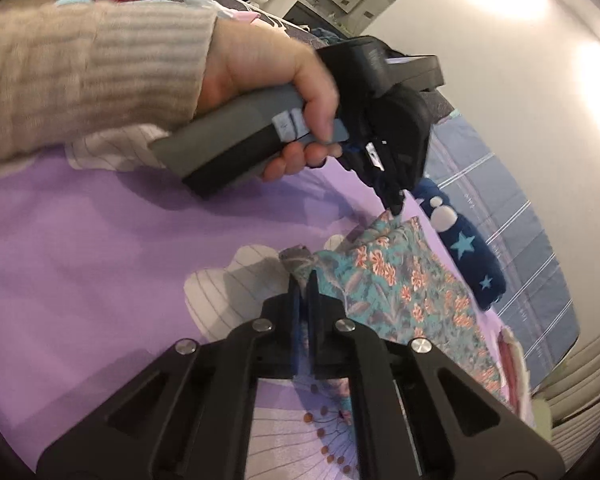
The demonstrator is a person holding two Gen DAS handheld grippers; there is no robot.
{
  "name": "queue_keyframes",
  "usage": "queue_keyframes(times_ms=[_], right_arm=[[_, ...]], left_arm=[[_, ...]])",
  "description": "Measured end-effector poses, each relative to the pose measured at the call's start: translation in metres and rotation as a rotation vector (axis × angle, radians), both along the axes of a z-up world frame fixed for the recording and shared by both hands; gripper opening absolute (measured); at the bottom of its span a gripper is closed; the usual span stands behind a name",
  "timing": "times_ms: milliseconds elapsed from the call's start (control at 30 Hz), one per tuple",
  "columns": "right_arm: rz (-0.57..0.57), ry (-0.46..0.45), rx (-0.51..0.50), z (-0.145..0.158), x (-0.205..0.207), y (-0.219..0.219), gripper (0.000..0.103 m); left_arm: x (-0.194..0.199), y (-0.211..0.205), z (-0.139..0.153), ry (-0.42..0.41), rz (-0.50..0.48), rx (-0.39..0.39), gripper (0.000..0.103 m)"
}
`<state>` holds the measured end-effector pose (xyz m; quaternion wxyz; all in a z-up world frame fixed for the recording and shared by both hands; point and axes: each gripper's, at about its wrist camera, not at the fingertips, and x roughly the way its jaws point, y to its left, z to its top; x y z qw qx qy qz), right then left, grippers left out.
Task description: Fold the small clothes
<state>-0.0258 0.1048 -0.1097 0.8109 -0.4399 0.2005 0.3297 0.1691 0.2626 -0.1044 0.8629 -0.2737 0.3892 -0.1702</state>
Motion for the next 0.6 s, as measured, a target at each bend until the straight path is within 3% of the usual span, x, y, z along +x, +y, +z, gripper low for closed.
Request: queue_keyframes(times_ms=[67,133,167,200,300,467,500,567,600], right_arm=[[0.004,-0.021,-0.008,-0.002,-0.003,-0.001,0.003],[0.006,-0.034,-0.002,-0.001,-0.006,-0.003,0.003],[0.002,-0.027,0.009,0.002,-0.006,-0.004,0.003],[0.0,-0.02,0.018,0.003,-0.005,-0.006,0.003],[-0.015,0.005,0.052,0.01,-0.003,-0.009,0.003],[-0.042,0.025,0.096,0.019,-0.003,-0.011,0.003],[-0.046,0.032,0.099,0.02,-0.003,-0.011,0.003],[-0.051,0.04,0.097,0.019,-0.003,-0.009,0.003],[-0.048,0.042,0.092,0.017,-0.003,-0.008,0.003]], left_arm=[[-0.002,0.01,-0.009,0.013,0.001,-0.085,0.002],[-0.011,0.021,-0.008,-0.025,0.009,-0.157,0.016],[-0.015,0.024,-0.006,-0.038,0.008,-0.178,0.045],[-0.019,0.026,-0.006,-0.05,-0.014,-0.202,0.056],[-0.024,0.015,-0.003,-0.077,-0.102,-0.225,0.059],[-0.013,-0.028,0.004,-0.034,-0.222,-0.117,0.055],[-0.01,-0.034,0.005,-0.027,-0.237,-0.103,0.036],[0.005,-0.043,0.001,0.012,-0.231,-0.029,0.008],[0.012,-0.043,-0.003,0.029,-0.226,-0.029,0.008]])
